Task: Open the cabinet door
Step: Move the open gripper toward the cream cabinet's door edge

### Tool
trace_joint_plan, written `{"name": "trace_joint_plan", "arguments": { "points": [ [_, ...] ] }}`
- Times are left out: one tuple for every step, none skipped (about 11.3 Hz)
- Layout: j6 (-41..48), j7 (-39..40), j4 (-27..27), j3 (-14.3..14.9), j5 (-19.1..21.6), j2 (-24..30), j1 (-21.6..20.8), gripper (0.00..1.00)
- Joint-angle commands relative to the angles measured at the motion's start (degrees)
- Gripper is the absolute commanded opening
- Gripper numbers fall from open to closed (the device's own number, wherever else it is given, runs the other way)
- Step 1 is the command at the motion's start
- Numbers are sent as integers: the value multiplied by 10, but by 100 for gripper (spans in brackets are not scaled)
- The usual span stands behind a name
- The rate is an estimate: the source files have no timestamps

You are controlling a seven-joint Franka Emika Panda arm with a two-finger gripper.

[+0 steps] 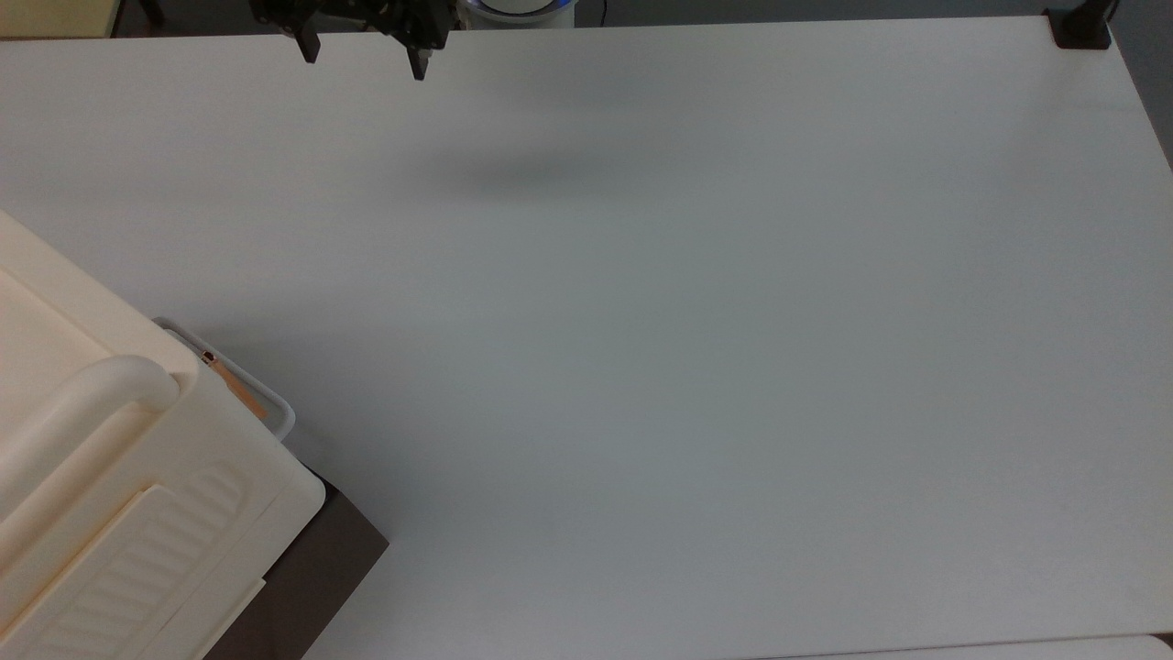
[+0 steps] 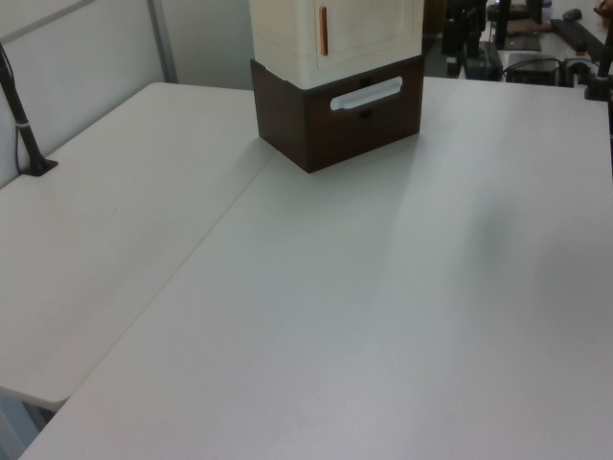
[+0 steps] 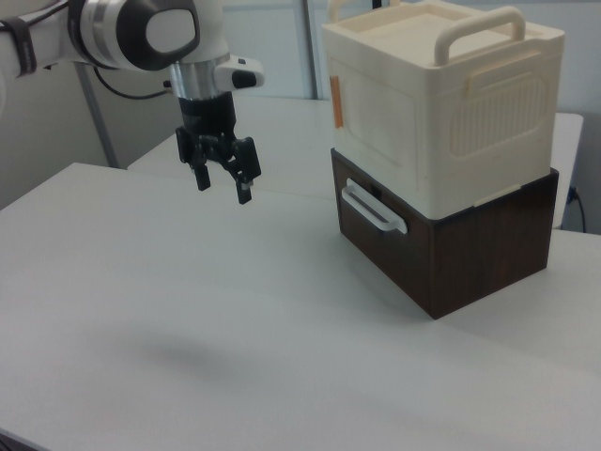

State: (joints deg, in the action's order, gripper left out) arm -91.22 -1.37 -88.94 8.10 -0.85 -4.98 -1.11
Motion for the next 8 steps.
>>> {"name": "trace_joint_plan", "arguments": {
  "points": [
    [-44,-16,4,2,-7,5,-5,100],
    [-45,-25,12,2,-6,5,-6,100],
    [-48,-28,14,2,-6,5,-6,100],
    [-49,-28,15,2,-6,4,-4,100],
    [-68,-28,16,2,-6,4,-2,100],
    [-83,-29,16,2,-6,2,-1,100],
    [-86,-28,17,3,-6,0,0,100],
    [-104,-29,18,4,-6,0,0,100]
  ]
}}
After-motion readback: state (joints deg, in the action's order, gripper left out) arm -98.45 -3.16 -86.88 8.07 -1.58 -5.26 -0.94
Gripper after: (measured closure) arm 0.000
